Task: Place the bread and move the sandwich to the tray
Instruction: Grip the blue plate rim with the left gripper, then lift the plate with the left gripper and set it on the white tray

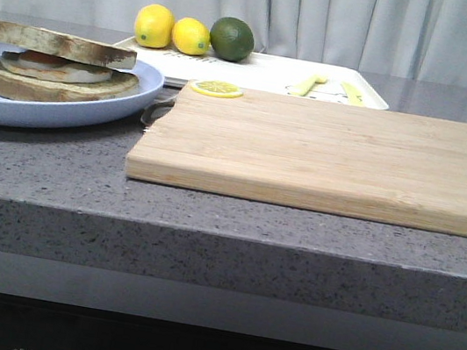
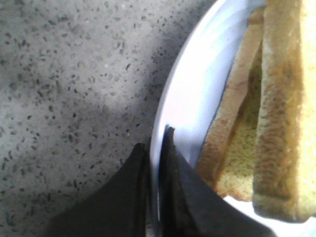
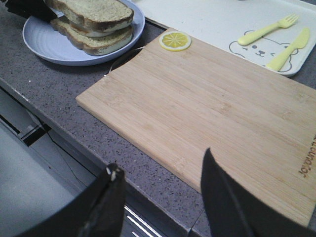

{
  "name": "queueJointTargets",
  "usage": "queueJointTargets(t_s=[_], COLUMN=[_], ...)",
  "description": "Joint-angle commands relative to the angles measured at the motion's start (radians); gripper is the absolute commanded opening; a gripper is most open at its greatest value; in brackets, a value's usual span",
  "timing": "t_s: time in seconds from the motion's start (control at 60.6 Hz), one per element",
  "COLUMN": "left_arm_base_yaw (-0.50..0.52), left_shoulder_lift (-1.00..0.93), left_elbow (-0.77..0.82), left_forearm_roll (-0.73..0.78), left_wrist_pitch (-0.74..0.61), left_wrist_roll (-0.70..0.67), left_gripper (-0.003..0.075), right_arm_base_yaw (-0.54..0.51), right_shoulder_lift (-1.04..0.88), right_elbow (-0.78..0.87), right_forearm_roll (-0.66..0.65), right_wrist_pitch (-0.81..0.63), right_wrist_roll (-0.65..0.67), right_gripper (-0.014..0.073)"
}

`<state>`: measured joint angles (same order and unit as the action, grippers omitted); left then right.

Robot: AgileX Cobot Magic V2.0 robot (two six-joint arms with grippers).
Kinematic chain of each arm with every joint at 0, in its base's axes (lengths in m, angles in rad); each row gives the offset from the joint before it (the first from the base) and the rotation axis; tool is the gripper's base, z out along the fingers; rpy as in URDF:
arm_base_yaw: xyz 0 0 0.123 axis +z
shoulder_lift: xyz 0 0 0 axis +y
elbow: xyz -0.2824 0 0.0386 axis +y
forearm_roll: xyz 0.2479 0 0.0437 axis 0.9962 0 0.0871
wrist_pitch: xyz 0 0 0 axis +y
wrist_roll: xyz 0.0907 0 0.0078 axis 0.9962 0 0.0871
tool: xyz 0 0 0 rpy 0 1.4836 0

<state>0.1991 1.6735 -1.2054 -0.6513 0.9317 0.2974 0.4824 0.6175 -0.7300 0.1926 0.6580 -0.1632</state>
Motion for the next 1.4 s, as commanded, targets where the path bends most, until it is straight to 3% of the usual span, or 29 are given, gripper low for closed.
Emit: queueJointTargets(t_s=[0.0, 0.478, 0.957, 1.188, 1.386], left_arm_base_yaw=[-0.003, -0.062, -0.214, -0.235, -0.238], left_shoulder_lift=[-0.071, -0.034, 0.309, 0.484, 0.587], left_elbow=[-0.037, -0.318, -0.769, -1.021, -1.156], left_forearm_roll=[-0.047, -0.211, -0.179, -0.051, -0.058], left_wrist_pitch=[-0.010, 0.029, 0.047, 0.106, 0.129], left_wrist_roll=[0.032, 0.037, -0.152, -0.292, -0.322], left_gripper=[-0.0018, -0.0018, -0.0018, -0.0018, -0.0017], right_arm_base_yaw=[0.000, 0.000, 0.000, 0.000, 0.000], right_shoulder_lift=[-0.003, -0.003, -0.003, -0.003, -0.003], right_elbow=[-0.027, -0.027, -0.027, -0.027, -0.027], right_forearm_roll=[-0.001, -0.001, -0.001, -0.001, -0.001], right_wrist_pitch=[-0.080, -0.080, -0.080, -0.080, -0.080], right_wrist_roll=[-0.001, -0.001, -0.001, -0.001, -0.001], right_gripper=[0.0381, 0.0381, 0.0381, 0.0381, 0.0381])
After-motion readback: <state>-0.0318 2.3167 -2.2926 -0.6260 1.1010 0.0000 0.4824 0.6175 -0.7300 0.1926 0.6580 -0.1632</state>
